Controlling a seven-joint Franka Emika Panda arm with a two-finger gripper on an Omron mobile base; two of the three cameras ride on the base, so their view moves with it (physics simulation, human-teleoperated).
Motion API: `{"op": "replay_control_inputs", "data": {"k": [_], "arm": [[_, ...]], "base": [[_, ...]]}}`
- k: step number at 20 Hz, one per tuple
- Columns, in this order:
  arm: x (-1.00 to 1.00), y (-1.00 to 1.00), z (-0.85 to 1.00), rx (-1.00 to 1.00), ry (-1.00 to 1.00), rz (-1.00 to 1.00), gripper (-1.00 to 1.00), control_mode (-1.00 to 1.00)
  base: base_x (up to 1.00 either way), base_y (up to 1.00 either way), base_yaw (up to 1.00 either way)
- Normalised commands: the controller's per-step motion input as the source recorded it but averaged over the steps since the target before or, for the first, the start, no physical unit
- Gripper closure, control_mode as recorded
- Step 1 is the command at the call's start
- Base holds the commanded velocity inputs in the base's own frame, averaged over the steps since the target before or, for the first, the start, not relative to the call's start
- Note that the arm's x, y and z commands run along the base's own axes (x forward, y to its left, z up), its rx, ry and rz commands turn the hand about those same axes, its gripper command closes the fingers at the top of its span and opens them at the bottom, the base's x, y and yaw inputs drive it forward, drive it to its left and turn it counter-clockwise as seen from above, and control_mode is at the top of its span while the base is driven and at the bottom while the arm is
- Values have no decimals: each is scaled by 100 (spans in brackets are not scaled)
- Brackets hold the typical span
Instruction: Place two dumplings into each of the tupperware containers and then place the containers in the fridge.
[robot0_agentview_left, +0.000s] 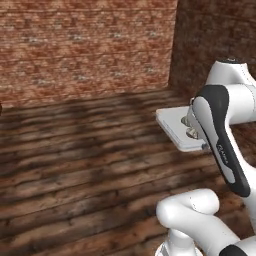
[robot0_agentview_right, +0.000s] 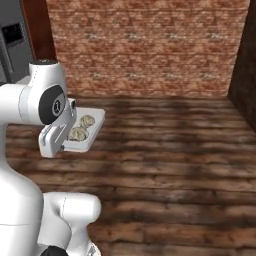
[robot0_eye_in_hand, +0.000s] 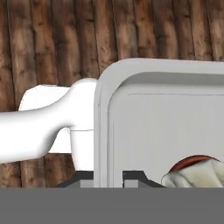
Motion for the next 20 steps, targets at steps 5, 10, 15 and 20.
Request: {"op": "replay_control_inputs", "data": {"k": [5, 10, 15, 20], "arm": [[0, 0, 0, 0, 0, 0, 100, 100], [0, 0, 0, 0, 0, 0, 100, 100], [0, 0, 0, 0, 0, 0, 100, 100], [0, 0, 0, 0, 0, 0, 100, 100]], "base": [[100, 100, 5], [100, 97, 8], [100, 100, 14], [92, 100, 19]]}}
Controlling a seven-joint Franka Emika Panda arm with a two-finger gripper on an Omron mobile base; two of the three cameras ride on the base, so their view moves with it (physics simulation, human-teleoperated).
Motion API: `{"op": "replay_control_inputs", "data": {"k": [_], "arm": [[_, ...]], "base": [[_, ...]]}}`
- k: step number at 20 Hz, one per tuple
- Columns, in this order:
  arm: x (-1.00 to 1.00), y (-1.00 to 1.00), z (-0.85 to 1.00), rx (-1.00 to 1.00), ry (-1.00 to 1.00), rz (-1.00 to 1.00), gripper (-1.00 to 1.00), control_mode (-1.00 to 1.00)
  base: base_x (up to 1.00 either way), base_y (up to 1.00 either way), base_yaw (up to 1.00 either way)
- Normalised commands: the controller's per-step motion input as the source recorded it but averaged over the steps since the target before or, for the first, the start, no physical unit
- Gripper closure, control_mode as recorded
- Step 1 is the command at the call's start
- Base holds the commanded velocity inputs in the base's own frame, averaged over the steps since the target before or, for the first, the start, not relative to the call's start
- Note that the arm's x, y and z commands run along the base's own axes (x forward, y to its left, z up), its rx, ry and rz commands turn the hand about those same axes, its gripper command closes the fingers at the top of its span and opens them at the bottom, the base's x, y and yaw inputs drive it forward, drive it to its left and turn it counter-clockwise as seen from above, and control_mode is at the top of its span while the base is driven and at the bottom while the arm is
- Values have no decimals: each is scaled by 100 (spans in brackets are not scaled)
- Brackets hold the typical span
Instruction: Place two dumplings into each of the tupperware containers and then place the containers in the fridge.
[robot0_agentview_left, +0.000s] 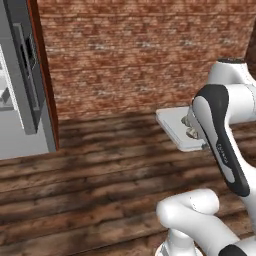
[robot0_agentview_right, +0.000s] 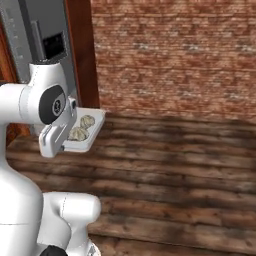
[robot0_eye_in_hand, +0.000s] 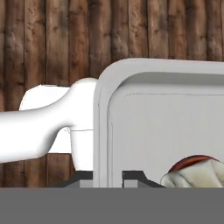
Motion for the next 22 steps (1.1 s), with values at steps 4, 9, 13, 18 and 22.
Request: {"op": "replay_control_inputs", "data": {"k": [4, 9, 13, 18, 22], "arm": [[0, 0, 0, 0, 0, 0, 100, 100], [0, 0, 0, 0, 0, 0, 100, 100], [0, 0, 0, 0, 0, 0, 100, 100], [0, 0, 0, 0, 0, 0, 100, 100], [0, 0, 0, 0, 0, 0, 100, 100]], "base": [[59, 100, 11], [44, 100, 0], [46, 100, -1], [85, 95, 0], [93, 100, -2]]}}
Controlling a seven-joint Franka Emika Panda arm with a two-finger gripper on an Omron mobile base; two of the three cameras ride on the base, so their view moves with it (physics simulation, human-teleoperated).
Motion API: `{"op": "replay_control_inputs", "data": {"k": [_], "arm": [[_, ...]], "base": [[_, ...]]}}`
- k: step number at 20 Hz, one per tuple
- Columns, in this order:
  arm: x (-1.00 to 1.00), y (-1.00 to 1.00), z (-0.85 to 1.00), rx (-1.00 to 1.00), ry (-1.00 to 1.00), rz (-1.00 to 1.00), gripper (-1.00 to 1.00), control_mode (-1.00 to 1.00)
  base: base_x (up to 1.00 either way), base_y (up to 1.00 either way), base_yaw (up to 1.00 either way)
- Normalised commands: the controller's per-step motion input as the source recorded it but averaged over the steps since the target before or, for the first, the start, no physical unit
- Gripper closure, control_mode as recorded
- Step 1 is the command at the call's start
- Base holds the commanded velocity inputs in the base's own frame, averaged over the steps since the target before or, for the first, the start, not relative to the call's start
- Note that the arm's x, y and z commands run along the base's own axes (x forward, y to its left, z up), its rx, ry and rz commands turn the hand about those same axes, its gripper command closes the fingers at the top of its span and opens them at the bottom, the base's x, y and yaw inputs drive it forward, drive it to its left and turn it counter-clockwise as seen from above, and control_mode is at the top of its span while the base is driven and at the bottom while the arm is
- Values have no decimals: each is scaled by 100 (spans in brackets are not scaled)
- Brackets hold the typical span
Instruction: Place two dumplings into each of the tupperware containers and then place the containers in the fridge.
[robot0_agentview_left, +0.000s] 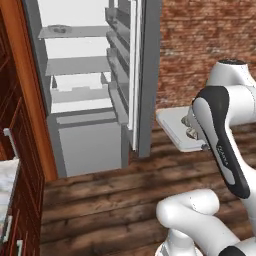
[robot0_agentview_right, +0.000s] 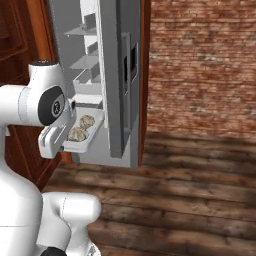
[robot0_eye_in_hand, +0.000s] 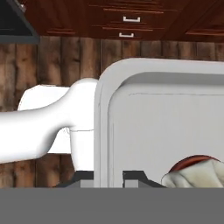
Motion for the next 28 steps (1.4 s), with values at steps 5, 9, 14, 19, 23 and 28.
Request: {"op": "replay_control_inputs", "data": {"k": [5, 9, 14, 19, 23, 28], "arm": [[0, 0, 0, 0, 0, 0, 100, 100], [0, 0, 0, 0, 0, 0, 100, 100], [0, 0, 0, 0, 0, 0, 100, 100], [0, 0, 0, 0, 0, 0, 100, 100], [0, 0, 0, 0, 0, 0, 100, 100], [0, 0, 0, 0, 0, 0, 100, 100]], "base": [[70, 100, -13], [41, 85, -14], [52, 30, -3], [69, 1, 0], [79, 11, 0], [79, 9, 0]]}}
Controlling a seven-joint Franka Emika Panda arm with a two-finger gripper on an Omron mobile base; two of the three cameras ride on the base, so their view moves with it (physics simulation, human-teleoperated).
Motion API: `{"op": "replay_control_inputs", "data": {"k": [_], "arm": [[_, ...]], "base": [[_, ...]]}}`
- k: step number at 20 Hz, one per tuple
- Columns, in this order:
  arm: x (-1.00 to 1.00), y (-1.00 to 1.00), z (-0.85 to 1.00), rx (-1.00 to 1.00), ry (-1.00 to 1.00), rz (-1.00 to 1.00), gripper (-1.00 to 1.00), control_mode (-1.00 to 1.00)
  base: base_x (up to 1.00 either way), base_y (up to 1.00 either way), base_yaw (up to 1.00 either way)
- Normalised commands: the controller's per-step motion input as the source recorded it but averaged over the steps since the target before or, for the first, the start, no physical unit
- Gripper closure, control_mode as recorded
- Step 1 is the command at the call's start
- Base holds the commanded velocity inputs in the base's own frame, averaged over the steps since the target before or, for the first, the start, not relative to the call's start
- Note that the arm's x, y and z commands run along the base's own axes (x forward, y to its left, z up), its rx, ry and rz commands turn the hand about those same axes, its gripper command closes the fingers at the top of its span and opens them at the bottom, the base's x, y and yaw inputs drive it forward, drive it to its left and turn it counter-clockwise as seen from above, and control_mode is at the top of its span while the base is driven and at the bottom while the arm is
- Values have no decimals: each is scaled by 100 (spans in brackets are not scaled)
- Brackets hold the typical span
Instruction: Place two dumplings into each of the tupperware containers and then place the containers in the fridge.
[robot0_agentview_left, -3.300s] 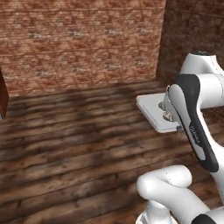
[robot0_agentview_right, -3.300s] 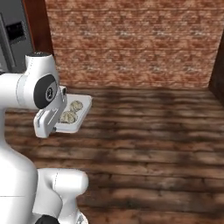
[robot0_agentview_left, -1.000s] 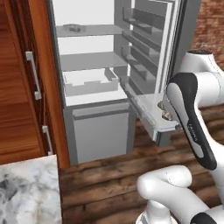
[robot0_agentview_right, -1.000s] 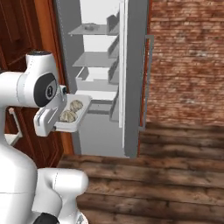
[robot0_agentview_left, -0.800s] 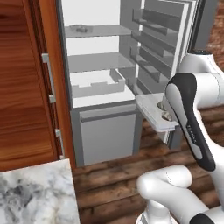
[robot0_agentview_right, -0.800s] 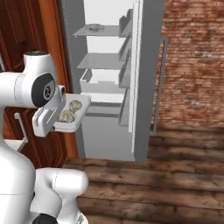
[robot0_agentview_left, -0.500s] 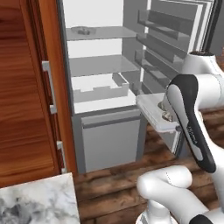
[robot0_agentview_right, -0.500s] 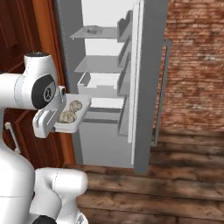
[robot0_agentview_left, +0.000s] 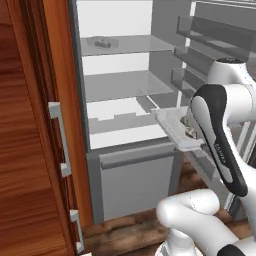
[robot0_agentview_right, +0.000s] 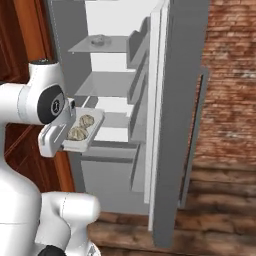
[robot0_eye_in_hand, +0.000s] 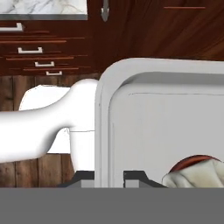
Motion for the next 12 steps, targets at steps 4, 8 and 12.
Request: {"op": "replay_control_inputs", "data": {"k": [4, 8, 12], "arm": [[0, 0, 0, 0, 0, 0, 100, 100], [0, 0, 0, 0, 0, 0, 100, 100], [0, 0, 0, 0, 0, 0, 100, 100]], "base": [[74, 16, 0], [73, 13, 0], [67, 21, 0]]}}
